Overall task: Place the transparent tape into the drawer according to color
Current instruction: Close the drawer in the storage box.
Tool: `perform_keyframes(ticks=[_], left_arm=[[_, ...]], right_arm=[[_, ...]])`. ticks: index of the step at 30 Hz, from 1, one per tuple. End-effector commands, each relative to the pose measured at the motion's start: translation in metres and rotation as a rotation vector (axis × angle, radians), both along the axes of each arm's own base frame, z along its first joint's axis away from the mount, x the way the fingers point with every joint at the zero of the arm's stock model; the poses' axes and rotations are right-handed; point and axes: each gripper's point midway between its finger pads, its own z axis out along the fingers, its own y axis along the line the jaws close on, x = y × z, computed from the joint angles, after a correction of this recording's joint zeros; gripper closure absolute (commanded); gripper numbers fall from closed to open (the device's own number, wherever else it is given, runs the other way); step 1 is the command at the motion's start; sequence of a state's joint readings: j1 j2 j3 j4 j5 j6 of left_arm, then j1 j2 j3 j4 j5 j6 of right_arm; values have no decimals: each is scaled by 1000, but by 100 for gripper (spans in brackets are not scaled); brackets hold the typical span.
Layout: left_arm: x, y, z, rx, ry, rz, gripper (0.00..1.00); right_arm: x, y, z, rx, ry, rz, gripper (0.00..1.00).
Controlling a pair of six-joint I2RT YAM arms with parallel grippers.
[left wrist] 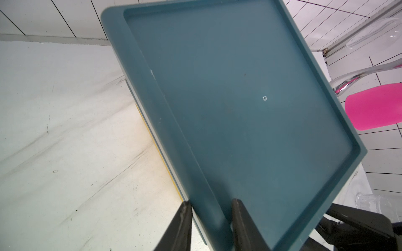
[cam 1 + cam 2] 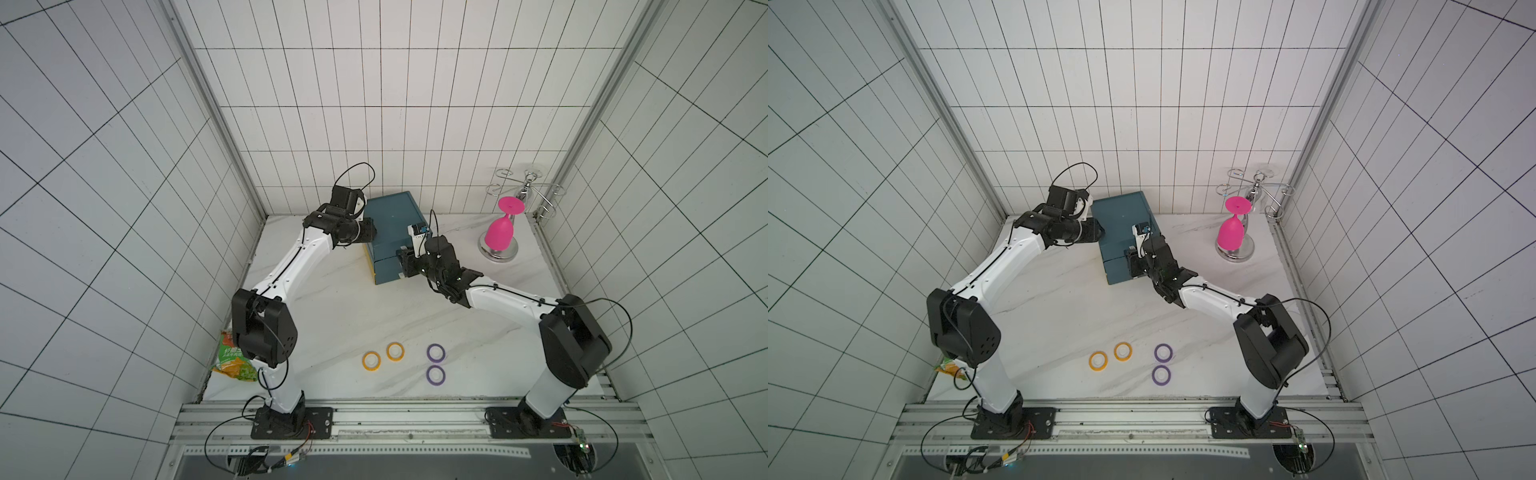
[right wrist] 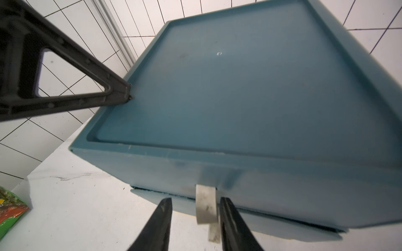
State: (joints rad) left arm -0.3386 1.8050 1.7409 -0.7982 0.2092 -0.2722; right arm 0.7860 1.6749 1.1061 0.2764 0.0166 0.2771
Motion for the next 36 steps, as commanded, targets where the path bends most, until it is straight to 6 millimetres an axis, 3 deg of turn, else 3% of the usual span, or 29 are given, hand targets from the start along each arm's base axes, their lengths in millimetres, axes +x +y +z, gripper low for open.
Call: perform_keyframes(ticks=[1,7,11,21,36], left_arm=[[-10,-5,-19,16,72,-44,66],[-10,-4,-19,18,73,-43,67],[-10,-4,-20,19,74,-44,67],[-11,-3,-19,20,74,-45,69],[-11,-4,-21,21,78,-49,71]], right_arm=[[-17,-5,-2,69,55,1,55],[-37,-4,-22,166,180,37,48],[-41,0,-30,262,259,43,47],[-18,-1,-46,476,390,7,48],[-2,-10,-61,557,463,-55,51]])
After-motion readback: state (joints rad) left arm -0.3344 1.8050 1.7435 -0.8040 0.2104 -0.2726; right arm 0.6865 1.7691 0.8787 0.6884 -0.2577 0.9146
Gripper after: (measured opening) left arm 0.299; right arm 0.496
